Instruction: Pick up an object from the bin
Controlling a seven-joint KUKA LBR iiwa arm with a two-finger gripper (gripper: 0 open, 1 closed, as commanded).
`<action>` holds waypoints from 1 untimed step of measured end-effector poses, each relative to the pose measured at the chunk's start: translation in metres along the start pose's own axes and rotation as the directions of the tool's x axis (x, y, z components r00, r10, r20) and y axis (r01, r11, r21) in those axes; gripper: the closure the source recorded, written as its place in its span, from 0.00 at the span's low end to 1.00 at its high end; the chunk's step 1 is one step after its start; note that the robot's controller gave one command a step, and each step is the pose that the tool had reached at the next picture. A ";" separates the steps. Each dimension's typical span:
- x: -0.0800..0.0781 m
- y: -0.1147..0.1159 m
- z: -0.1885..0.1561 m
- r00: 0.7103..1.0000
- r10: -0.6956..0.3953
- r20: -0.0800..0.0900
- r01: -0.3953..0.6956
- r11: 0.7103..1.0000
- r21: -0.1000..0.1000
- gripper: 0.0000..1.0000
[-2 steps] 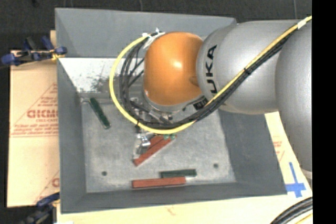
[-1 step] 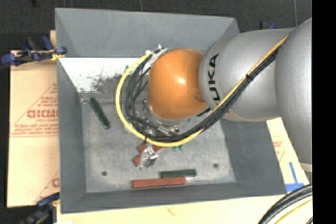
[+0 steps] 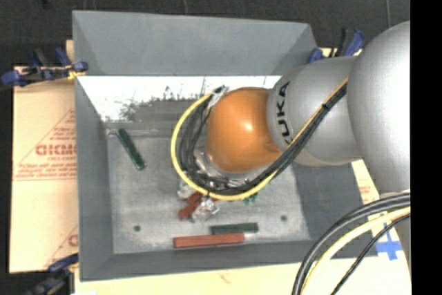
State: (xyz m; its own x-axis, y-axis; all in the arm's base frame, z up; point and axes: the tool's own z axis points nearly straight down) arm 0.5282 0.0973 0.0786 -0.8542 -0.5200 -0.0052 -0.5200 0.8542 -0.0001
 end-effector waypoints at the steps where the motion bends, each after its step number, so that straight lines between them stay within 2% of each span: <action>1: 0.000 0.000 0.000 1.000 0.001 0.000 -0.001 1.000 0.000 1.00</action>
Offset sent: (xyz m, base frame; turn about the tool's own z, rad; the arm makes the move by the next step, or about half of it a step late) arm 0.0185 -0.0132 0.1488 0.0205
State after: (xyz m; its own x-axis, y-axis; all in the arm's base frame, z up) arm 0.5282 0.0973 0.0786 -0.8548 -0.5190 -0.0051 -0.5190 0.8548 0.0000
